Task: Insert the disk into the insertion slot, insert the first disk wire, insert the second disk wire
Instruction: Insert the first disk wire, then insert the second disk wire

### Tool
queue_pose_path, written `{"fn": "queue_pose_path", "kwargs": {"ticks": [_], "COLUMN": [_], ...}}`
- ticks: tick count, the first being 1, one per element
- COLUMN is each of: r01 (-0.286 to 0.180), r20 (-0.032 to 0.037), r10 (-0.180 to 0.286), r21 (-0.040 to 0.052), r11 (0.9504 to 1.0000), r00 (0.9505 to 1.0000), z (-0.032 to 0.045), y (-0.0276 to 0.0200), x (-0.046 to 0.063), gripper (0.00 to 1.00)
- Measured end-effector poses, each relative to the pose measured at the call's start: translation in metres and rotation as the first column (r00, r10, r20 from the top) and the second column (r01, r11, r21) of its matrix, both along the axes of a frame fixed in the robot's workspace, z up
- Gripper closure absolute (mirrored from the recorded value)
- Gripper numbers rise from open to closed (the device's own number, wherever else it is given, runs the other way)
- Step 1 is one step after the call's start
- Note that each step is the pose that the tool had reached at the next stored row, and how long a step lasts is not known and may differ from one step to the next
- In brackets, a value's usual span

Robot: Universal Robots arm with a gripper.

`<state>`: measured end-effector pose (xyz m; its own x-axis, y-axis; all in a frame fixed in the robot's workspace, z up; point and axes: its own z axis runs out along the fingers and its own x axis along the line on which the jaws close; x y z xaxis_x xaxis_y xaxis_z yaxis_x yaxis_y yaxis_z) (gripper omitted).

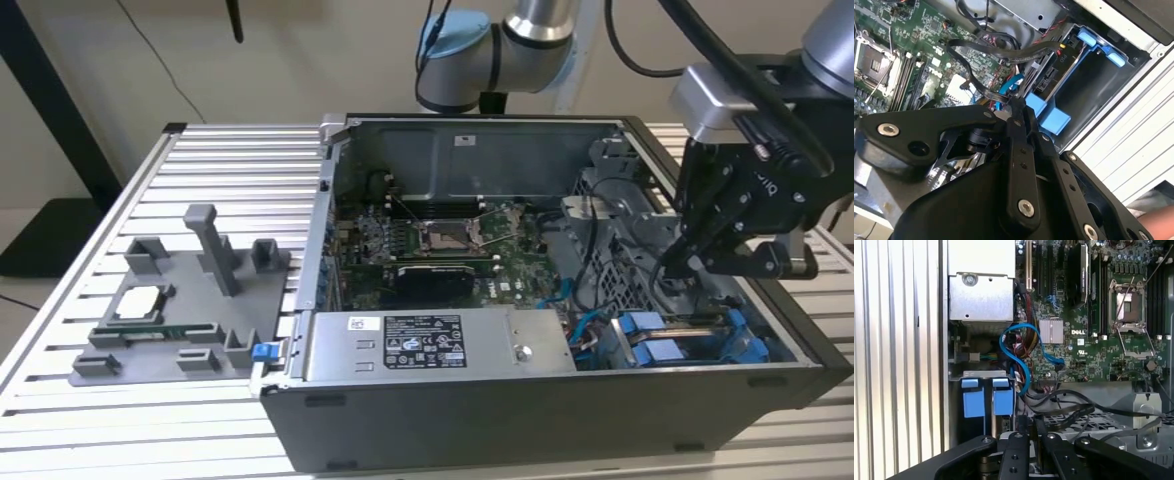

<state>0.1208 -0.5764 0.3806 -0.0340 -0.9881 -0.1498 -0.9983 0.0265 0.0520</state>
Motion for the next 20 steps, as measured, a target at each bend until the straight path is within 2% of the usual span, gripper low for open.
{"fn": "queue_pose_path", "kwargs": {"ticks": [2, 6, 8, 13, 14, 20], "r01": [0.000, 0.000, 0.000, 0.000, 0.000, 0.000], "r20": [0.0051, 0.0081, 0.0082, 0.0082, 0.0082, 0.0082], "r10": [0.000, 0.000, 0.000, 0.001, 0.001, 0.001], "r21": [-0.0056, -0.0341, -0.0535, -0.1107, -0.1183, -0.1198], "r11": [1.0000, 0.9994, 0.9986, 0.9939, 0.9930, 0.9928], "r00": [1.0000, 1.0000, 1.0000, 1.0000, 1.0000, 1.0000], "z": [-0.0019, -0.0050, -0.0060, -0.0081, -0.0085, -0.0086], "y": [0.0000, 0.0000, 0.0000, 0.0000, 0.0000, 0.0000], "x": [0.0000, 0.0000, 0.0001, 0.0000, 0.0000, 0.0000], "gripper": [1.00, 1.00, 1.00, 1.00, 1.00, 1.00]}}
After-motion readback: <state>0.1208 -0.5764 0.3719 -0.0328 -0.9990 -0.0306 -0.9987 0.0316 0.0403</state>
